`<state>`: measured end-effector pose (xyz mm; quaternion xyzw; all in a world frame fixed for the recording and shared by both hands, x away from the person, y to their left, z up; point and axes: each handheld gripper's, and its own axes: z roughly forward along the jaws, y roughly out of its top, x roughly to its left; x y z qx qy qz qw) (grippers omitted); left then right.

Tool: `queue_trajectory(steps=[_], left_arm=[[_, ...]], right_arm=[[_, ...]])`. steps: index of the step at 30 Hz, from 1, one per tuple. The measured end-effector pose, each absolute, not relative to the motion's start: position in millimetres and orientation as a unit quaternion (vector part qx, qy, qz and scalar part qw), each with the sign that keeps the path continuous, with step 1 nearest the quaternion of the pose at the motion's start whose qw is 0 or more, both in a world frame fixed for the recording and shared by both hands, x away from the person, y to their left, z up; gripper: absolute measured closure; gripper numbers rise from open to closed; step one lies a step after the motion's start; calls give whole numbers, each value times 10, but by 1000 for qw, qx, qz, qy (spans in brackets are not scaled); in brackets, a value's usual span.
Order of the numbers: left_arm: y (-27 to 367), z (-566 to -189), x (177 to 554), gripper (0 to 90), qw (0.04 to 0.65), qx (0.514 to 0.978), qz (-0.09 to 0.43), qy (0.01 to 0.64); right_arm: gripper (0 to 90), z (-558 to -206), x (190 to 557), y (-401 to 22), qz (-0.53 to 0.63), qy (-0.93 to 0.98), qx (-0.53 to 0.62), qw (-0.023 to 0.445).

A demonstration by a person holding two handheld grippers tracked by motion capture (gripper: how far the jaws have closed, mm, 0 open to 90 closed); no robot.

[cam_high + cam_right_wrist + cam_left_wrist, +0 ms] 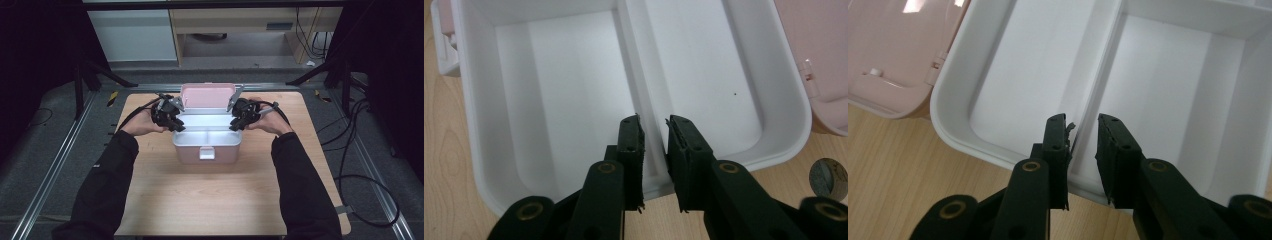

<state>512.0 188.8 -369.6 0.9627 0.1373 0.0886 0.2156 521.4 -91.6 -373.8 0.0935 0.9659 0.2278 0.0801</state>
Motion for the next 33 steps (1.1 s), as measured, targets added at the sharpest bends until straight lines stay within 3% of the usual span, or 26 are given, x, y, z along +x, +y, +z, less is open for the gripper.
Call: queue_trajectory(steps=[16, 21, 33], left_arm=[[1828, -3784, 5230, 797, 199, 971, 67, 115], [1767, -3754, 5257, 818, 169, 979, 59, 100], [1835, -3700, 5286, 841, 193, 976, 47, 87]], right_arm=[[822, -3765, 5324, -813, 185, 979, 71, 52], [847, -3776, 5363, -783, 177, 981, 69, 40], [876, -3709, 5380, -768, 174, 983, 48, 26]])
